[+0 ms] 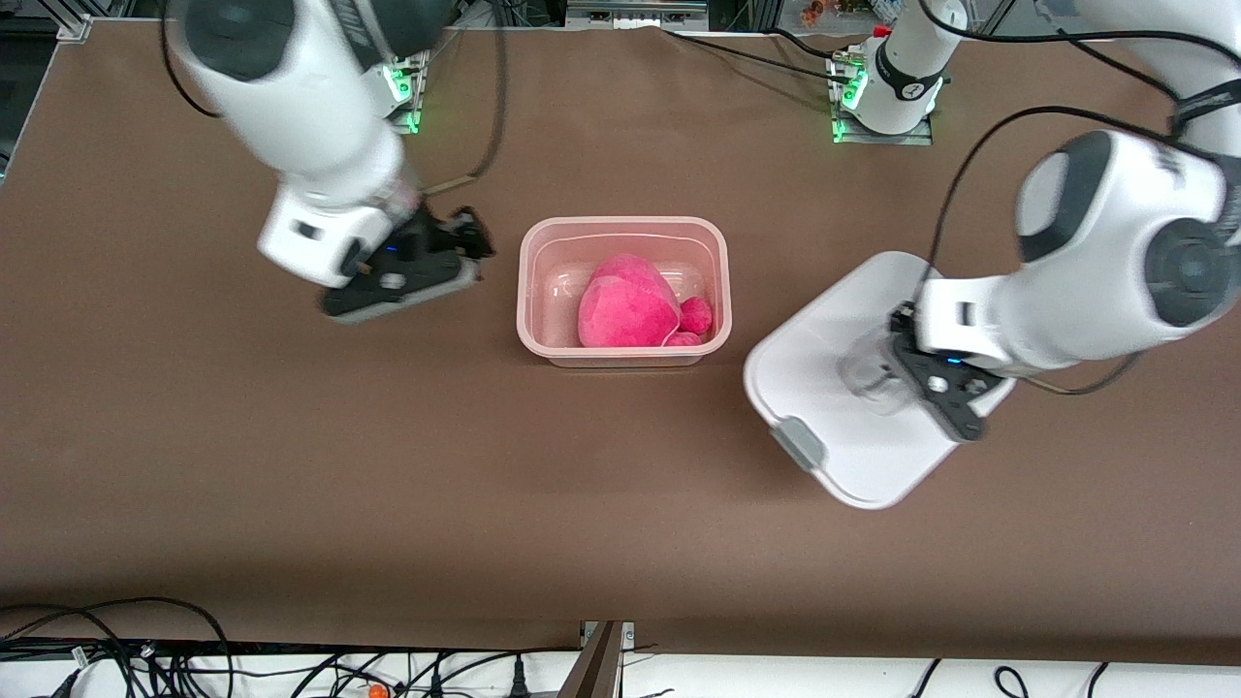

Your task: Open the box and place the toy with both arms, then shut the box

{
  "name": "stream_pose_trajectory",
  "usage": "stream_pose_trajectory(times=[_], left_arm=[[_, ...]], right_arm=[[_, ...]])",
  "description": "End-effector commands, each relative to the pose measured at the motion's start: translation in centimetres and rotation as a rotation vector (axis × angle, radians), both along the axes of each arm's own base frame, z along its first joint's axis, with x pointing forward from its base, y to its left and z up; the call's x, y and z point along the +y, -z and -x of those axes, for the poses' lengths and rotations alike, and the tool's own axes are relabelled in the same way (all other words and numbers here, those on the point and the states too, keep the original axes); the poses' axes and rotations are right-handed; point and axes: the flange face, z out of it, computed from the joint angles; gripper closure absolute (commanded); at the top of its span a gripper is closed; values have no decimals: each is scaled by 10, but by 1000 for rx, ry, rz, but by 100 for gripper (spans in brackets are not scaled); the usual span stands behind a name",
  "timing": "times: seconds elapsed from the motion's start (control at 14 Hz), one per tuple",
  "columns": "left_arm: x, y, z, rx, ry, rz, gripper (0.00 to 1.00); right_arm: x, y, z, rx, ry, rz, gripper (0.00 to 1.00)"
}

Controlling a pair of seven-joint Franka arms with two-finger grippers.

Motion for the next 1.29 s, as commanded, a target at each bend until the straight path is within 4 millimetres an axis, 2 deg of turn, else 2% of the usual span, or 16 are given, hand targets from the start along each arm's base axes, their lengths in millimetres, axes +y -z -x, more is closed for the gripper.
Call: stream_pose_trajectory(times=[0.0, 0.07, 0.21, 0.43, 0.5, 0.79, 1.0, 1.21], left_arm=[[-89, 22, 22, -16, 141, -5, 100], [-117, 26, 34, -29, 192, -25, 100], [-159, 34, 55, -22, 264, -37, 100], [-239, 46, 107, -11, 395, -41, 100], [-258, 49, 122, -6, 415, -43, 100], [-299, 66, 148, -17, 427, -31, 100], [-327, 87, 171, -1, 479, -40, 100], [-329, 100, 170, -20, 513, -74, 100]], right_arm=[[-78, -17, 32, 61, 86, -60, 0], [-101, -19, 36, 67, 115, -66, 0], [-136, -15, 39, 87, 167, -77, 0], [-156, 1, 38, 109, 200, -61, 0], [-159, 2, 36, 106, 208, -61, 0], [-163, 3, 34, 93, 208, -41, 0], [-163, 3, 33, 91, 209, -39, 0], [-172, 6, 31, 98, 222, -41, 0]])
